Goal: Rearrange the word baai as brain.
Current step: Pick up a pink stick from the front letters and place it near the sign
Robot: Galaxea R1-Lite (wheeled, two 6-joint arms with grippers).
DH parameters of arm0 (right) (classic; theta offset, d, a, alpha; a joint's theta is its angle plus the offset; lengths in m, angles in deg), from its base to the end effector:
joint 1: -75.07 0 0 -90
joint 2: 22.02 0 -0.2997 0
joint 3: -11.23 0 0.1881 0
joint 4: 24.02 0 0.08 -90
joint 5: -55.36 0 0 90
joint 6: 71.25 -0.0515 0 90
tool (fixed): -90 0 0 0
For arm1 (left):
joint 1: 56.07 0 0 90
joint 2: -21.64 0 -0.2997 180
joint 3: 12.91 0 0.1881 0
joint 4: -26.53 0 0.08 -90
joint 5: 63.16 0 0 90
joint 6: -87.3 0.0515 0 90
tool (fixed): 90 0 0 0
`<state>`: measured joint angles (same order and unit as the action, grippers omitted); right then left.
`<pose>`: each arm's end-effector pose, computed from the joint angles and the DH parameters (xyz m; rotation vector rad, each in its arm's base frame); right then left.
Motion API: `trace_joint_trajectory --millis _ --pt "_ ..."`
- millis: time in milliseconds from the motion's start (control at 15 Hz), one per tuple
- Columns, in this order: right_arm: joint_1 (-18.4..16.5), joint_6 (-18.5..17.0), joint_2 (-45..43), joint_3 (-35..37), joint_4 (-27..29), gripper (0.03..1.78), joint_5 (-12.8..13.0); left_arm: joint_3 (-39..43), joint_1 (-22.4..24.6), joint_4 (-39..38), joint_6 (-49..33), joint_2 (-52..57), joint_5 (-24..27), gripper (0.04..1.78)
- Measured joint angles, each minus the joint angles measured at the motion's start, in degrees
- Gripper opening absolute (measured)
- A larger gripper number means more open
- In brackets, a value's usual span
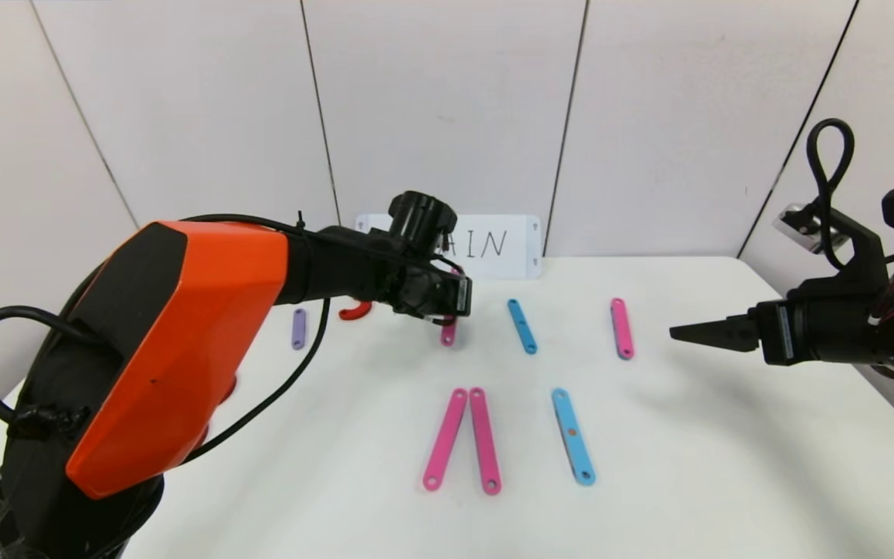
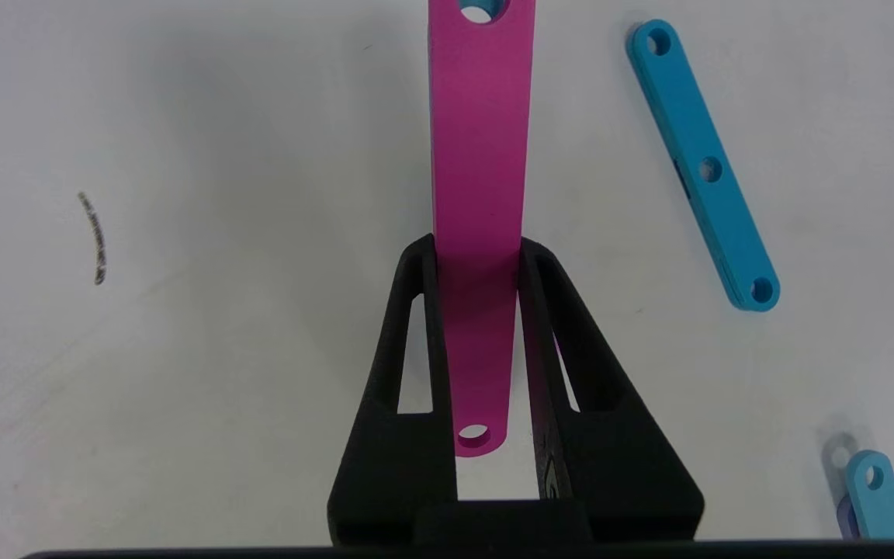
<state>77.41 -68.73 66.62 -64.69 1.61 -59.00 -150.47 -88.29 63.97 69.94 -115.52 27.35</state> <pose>0.2748 0.0325 0.1795 0.0873 0.6525 0.4626 0.4336 -0.2738 0.1259 -0.1062 0.7054 -0.4492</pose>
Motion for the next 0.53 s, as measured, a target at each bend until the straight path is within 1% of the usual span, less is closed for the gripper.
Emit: trace_joint_trajectory --millis 267,533 --pt "0.0 0.1 0.0 0.3 0.0 1.74 0.0 0.0 -1.8 -2.8 0.9 -2.3 0.9 0.30" --pt "0.0 0.1 0.0 0.4 0.0 1.74 0.0 0.0 -2.2 -4.4 1.4 -4.0 0.6 0.30"
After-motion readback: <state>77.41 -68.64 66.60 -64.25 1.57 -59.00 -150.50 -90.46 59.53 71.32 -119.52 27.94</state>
